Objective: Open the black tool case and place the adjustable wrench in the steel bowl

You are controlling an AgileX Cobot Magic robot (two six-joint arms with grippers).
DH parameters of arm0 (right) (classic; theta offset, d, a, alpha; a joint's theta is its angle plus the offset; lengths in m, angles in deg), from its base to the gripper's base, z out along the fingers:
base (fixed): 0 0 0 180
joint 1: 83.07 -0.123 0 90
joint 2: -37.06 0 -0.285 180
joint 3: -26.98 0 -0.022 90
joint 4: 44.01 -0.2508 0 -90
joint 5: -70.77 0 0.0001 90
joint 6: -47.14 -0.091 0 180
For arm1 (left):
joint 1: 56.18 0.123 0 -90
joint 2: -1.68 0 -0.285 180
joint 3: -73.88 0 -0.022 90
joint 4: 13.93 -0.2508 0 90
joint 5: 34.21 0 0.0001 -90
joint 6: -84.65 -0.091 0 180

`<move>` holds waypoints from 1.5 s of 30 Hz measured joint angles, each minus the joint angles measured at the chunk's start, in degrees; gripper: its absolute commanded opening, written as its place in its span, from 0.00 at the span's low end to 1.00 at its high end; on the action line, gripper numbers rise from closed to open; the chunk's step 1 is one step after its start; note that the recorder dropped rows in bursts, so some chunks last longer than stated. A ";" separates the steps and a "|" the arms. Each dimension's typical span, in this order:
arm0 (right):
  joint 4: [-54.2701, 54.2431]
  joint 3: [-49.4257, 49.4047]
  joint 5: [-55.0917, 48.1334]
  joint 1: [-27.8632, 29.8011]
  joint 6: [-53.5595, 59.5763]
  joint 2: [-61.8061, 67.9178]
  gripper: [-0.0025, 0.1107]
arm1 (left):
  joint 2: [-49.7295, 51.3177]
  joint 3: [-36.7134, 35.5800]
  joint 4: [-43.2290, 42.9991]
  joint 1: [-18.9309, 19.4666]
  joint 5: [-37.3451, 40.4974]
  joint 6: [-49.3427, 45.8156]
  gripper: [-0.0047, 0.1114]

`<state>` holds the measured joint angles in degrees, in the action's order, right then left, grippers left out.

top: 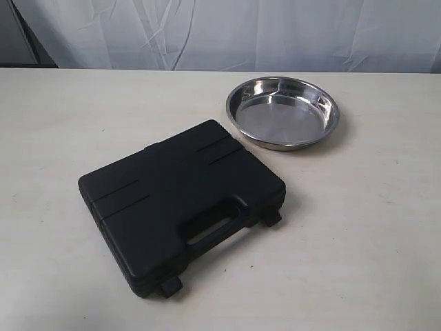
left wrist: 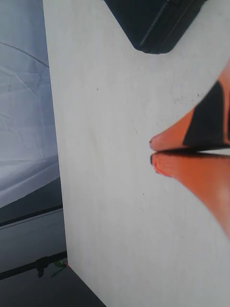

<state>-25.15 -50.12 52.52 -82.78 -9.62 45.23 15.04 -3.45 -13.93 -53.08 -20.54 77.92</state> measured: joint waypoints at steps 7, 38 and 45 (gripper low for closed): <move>0.00 0.00 0.00 0.00 0.00 0.00 0.01 | 0.00 0.00 0.00 0.00 0.00 0.00 0.04; -10.19 20.49 38.27 0.00 21.08 7.52 0.01 | 0.00 0.00 0.00 0.00 0.00 0.00 0.04; -0.84 40.23 11.58 -2.83 30.85 34.82 0.01 | 0.00 0.00 0.00 0.00 0.00 0.00 0.04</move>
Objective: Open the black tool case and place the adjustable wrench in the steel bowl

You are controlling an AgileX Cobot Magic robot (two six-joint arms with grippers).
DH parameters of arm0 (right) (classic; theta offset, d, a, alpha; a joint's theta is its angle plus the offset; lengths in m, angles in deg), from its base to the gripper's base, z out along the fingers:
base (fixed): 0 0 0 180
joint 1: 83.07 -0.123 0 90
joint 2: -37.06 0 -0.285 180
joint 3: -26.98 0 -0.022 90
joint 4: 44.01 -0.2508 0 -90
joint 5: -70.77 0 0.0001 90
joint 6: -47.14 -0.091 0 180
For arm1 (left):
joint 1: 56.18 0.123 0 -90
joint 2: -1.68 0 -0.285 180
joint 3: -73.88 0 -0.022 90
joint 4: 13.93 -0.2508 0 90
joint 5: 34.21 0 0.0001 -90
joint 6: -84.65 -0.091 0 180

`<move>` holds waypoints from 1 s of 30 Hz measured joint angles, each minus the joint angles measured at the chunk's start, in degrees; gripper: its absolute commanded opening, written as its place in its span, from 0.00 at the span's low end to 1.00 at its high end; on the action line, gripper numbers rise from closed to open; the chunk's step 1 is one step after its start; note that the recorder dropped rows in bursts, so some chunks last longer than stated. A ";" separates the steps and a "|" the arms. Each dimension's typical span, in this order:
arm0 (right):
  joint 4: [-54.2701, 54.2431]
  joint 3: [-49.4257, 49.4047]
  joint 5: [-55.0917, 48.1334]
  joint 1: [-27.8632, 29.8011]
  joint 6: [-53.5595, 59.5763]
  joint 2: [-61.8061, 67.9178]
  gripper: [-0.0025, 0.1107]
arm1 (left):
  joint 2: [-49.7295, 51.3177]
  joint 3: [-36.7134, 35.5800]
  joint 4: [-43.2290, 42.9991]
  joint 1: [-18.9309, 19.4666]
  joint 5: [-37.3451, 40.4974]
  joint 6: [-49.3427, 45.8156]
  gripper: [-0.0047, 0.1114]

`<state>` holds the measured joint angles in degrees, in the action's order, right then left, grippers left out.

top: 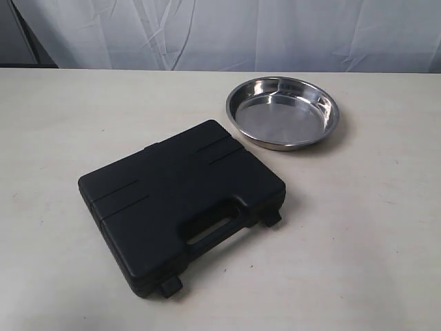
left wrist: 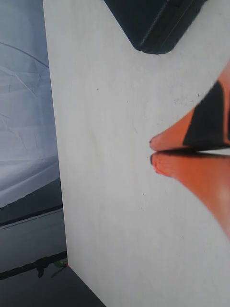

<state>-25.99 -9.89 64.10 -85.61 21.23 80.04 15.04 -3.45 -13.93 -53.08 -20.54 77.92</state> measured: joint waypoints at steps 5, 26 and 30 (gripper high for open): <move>-7.14 15.05 -25.20 -10.97 30.19 23.67 0.01 | 0.00 0.00 0.00 0.00 0.00 0.00 0.04; -27.06 24.93 -35.27 -48.20 74.73 67.97 0.32 | 0.00 0.00 0.00 0.00 0.00 0.00 0.04; -25.89 24.93 -33.19 -48.72 74.73 68.81 0.45 | 0.00 0.00 0.00 0.00 0.00 0.00 0.04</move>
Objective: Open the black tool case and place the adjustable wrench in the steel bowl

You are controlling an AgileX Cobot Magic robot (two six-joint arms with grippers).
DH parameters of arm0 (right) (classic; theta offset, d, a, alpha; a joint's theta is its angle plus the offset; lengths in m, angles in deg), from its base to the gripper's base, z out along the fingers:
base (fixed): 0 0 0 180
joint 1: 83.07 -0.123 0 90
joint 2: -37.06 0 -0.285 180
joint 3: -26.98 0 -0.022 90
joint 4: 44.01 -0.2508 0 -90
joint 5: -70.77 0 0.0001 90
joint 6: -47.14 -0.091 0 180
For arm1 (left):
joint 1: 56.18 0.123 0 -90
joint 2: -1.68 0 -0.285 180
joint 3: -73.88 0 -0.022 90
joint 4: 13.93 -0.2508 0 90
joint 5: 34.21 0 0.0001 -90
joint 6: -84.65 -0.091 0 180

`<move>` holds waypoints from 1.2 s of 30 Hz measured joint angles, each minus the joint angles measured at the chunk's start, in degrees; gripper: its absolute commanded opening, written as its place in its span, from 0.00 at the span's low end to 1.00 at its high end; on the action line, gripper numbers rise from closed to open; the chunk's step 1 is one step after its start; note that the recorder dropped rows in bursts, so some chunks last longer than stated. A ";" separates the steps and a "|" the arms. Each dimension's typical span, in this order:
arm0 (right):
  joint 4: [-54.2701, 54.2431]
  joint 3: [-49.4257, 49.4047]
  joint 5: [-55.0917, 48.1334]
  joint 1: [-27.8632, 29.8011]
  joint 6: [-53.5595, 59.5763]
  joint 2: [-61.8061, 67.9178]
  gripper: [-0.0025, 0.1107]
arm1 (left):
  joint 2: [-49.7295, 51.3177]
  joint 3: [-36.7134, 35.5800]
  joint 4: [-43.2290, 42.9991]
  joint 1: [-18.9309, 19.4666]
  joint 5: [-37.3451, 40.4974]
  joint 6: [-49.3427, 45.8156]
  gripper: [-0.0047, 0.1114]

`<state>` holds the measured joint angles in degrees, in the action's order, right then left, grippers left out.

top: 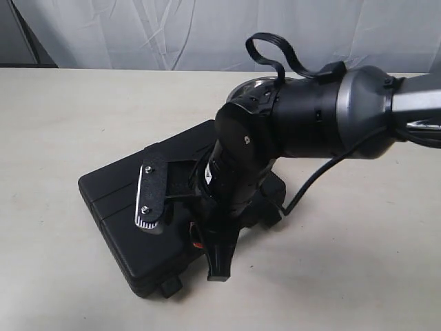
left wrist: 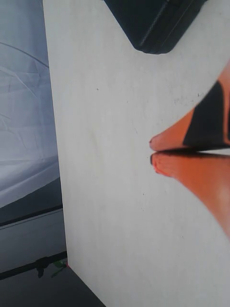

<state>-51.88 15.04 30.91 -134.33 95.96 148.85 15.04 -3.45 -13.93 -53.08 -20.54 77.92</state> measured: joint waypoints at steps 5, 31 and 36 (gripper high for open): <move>2.81 0.00 0.52 0.00 0.00 0.83 0.45 | 0.00 0.00 0.00 0.00 0.00 0.00 0.04; 3.72 0.11 3.15 -0.27 1.49 6.50 0.02 | 0.00 0.00 0.00 0.00 0.00 0.00 0.04; 4.11 0.11 2.65 -0.27 1.58 4.73 0.02 | 0.00 0.00 0.00 0.00 0.00 0.00 0.04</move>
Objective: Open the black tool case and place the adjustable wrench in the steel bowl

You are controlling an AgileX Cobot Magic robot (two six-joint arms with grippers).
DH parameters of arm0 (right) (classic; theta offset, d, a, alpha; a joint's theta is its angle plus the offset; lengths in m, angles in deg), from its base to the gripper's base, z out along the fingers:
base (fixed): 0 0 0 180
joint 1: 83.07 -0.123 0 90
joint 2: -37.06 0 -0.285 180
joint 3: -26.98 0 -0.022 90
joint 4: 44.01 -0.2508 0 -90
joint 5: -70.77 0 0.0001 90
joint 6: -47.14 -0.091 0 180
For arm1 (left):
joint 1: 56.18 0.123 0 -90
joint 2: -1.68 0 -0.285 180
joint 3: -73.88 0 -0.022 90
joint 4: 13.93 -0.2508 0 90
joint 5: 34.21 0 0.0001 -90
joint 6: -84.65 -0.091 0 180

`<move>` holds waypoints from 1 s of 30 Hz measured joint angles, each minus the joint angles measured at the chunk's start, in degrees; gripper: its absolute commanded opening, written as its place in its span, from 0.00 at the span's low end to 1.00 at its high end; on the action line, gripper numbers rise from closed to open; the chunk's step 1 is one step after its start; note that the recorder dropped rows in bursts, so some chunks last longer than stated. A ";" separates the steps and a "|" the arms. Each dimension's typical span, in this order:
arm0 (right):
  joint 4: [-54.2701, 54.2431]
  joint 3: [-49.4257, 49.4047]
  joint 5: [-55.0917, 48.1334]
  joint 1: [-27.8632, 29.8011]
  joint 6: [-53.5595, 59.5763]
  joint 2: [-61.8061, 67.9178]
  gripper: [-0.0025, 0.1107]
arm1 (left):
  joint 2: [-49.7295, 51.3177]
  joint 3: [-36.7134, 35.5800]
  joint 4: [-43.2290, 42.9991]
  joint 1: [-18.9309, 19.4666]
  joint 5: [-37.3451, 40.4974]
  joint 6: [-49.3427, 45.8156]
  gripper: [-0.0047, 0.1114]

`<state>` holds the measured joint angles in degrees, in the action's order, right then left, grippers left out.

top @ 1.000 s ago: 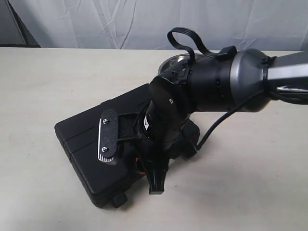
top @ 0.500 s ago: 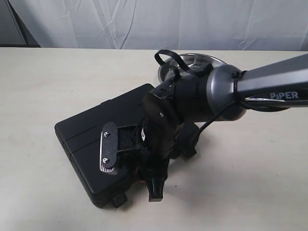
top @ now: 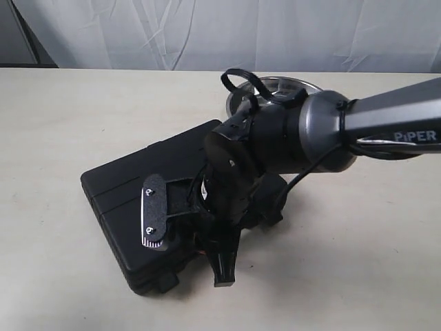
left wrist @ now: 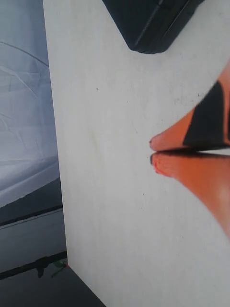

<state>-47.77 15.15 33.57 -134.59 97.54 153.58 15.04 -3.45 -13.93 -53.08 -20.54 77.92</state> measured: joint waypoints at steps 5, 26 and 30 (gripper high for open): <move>2.42 0.09 -0.26 -0.08 0.14 -4.89 0.02 | 0.00 0.00 0.00 0.00 0.00 0.00 0.04; 2.33 2.07 -3.90 -0.08 8.82 -17.79 0.01 | 0.00 0.00 0.00 0.00 0.00 0.00 0.04; 0.95 2.07 -4.39 -3.08 12.14 -17.90 0.02 | 0.00 0.00 0.00 0.00 0.00 0.00 0.04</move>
<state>-46.82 17.22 29.18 -137.68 109.68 135.67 15.04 -3.45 -13.93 -53.08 -20.54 77.92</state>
